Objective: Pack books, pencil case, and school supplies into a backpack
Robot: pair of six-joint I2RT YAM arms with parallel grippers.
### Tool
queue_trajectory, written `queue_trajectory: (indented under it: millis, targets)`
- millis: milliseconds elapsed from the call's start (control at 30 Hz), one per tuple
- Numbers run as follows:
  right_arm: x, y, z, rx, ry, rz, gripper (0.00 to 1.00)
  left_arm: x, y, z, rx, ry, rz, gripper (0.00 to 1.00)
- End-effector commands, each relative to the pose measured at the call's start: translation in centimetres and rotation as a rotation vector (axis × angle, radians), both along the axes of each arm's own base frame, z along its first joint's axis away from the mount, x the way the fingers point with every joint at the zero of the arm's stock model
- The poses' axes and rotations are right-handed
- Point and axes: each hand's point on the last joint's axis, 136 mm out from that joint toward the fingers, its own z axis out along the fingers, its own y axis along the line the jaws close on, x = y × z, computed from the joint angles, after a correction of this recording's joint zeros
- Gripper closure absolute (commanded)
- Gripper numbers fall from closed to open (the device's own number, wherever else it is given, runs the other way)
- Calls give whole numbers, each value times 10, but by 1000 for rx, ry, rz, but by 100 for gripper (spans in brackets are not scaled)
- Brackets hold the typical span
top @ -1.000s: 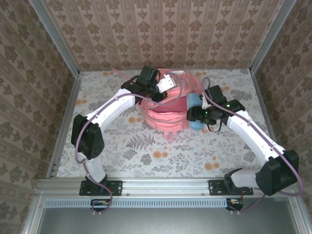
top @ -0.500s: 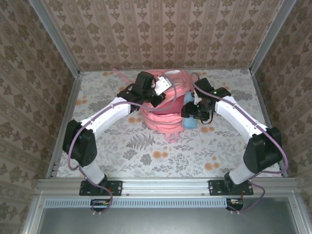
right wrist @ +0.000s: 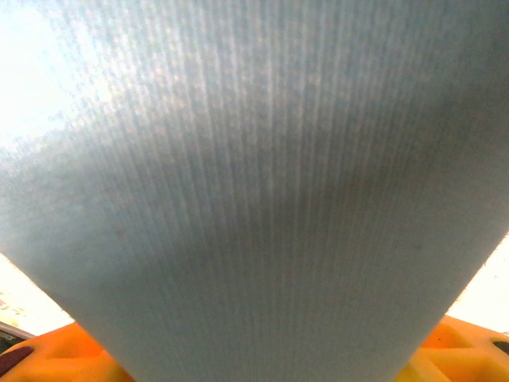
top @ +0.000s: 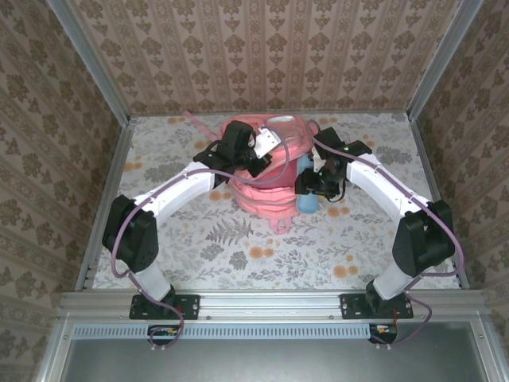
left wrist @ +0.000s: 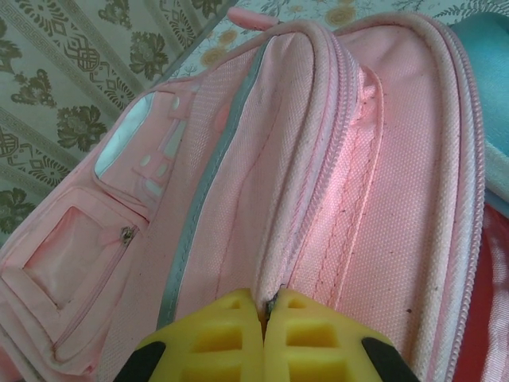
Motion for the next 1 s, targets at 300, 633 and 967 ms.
queue_trajectory:
  millis: [300, 633, 967]
  targets:
    - [42, -1, -11, -87, -6, 72, 38, 15, -22, 29, -91, -133, -39, 100]
    - [69, 3, 2, -27, -174, 27, 23, 29, -14, -4, -38, -62, 16, 100]
    - [74, 1, 18, 82, -293, -57, 35, 29, -8, -18, -16, -13, 33, 100]
